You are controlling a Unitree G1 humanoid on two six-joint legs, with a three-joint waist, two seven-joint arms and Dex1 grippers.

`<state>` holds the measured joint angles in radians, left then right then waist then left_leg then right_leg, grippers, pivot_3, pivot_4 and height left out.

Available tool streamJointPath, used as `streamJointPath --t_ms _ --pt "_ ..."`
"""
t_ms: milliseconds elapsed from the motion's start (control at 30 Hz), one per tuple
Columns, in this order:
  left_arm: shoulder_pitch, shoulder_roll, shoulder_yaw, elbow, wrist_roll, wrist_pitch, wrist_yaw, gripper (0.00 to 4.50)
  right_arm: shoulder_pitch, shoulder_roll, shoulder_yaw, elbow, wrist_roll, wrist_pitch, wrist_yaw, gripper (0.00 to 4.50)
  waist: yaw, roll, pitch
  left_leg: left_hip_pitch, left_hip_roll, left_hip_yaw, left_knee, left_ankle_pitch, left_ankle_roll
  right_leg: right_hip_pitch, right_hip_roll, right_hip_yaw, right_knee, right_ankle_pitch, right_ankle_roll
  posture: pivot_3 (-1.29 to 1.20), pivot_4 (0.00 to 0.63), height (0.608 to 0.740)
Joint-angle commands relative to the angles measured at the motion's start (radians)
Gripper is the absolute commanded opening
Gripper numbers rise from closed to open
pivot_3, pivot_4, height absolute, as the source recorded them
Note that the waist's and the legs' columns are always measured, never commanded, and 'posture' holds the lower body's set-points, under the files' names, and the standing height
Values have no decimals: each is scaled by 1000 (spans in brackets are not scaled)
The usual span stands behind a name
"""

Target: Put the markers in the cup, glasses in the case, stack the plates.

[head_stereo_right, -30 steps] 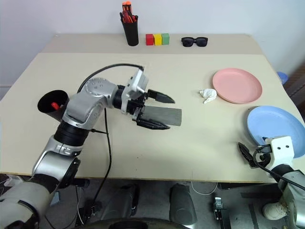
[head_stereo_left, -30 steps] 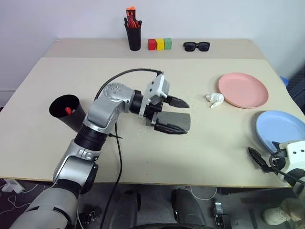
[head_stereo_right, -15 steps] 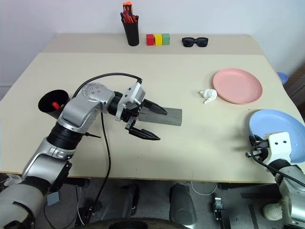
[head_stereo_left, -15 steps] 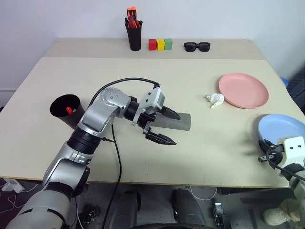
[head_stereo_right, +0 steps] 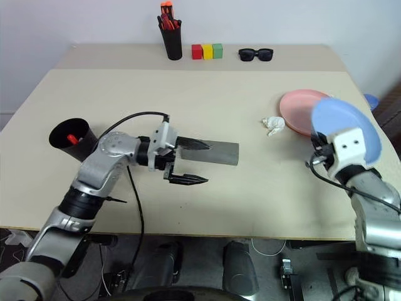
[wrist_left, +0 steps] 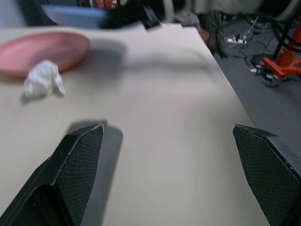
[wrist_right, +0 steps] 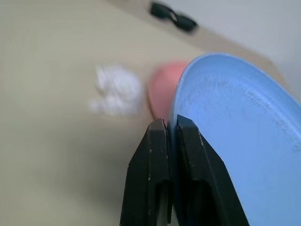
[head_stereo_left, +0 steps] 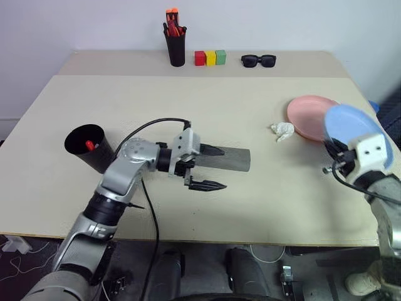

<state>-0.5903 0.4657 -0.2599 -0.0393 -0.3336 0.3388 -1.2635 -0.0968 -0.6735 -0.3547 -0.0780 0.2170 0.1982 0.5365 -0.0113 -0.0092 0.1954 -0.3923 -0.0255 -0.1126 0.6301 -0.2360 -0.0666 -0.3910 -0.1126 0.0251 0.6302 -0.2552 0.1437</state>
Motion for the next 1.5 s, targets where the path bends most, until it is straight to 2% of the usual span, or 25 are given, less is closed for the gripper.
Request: streamJointPath --t_ms 33,300,433,633,800,967,1133,1367,1467,1500 --pt "12 32 13 -78 -52 75 -14 4500 -98 -33 47 104 -34 -59 36 18 -1 0 0 0 0 0 0 0 0 0 0 0 0 0 0 0 150 740" --pt "74 73 31 -189 -66 128 48 4500 -438 -67 186 680 -147 -322 114 18 -12 1 1 1 0 1 -1 0 0 -1 0 0 0 0 0 0 150 740" --pt "91 85 38 -215 -70 145 76 4500 -556 -66 223 881 -179 -417 137 1494 -12 1 1 0 0 1 -2 0 0 -1 0 0 0 0 0 0 150 740" --pt "106 93 38 -234 -73 157 104 4500 -629 -40 214 939 -157 -488 146 4465 -16 1 1 0 0 1 -2 0 0 -1 0 0 0 0 0 0 150 740" --pt "104 87 32 -233 -75 161 120 4500 -589 8 182 768 -15 -392 279 4465 -30 1 1 0 0 1 -2 0 0 -1 0 0 0 0 0 0 150 740" --pt "92 82 26 -220 -71 156 128 4500 -534 23 206 673 20 -310 357 4465 -32 1 1 0 0 0 -2 0 0 -1 0 0 0 0 0 0 150 740" --pt "78 73 25 -209 -65 148 144 4500 -554 46 239 755 -37 -328 326 4465 -32 1 1 0 0 0 -1 0 0 -1 0 0 0 0 0 0 150 740" --pt "73 86 35 -221 -60 151 168 4500 -658 81 309 1043 -180 -466 209 4465 -34 1 1 0 0 1 -2 0 0 -1 0 0 0 0 0 0 150 740" --pt "80 93 40 -232 -66 158 177 4500 -695 90 316 1116 -203 -500 176 3634 -34 1 1 0 0 1 -2 0 0 -1 0 0 0 0 0 0 150 740" --pt "82 96 41 -235 -67 160 180 4500 -703 91 317 1128 -207 -512 173 3162 -34 1 1 0 0 1 -2 0 0 -1 0 0 0 0 0 0 150 740"
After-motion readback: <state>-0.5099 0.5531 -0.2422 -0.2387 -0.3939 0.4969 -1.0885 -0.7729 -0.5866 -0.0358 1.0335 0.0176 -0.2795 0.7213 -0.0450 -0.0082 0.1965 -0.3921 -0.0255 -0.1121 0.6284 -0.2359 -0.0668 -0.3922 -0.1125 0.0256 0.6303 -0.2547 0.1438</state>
